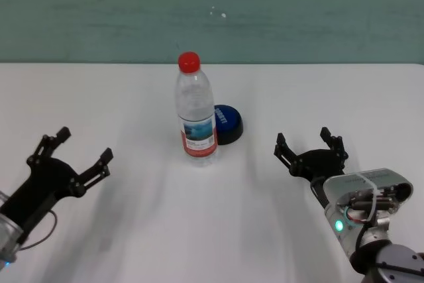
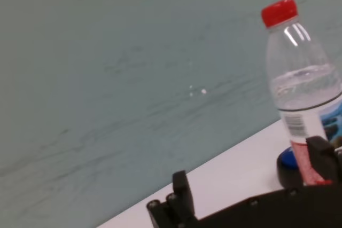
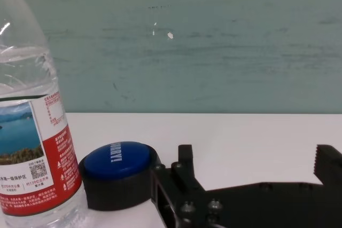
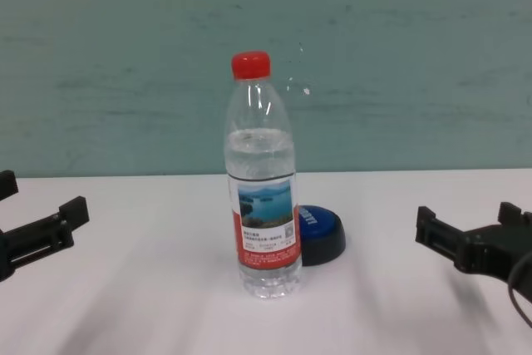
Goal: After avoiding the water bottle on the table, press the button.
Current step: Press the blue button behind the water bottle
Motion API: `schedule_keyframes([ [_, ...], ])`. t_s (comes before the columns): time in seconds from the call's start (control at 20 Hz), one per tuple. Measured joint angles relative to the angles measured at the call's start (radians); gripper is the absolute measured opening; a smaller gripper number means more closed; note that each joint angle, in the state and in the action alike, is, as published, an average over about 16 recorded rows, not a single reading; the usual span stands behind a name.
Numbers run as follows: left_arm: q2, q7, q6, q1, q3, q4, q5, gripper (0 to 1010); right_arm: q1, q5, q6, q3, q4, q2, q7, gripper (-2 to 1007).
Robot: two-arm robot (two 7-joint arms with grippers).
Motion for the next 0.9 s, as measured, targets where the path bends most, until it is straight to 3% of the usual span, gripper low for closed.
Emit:
schedule_keyframes([
  [0.9,-0.009,-0.015,-0.001,-0.01,-0.003,0.013,-0.035,1000,0.0,0.0,0.0,0.0,0.0,0.0,0.0,1004],
])
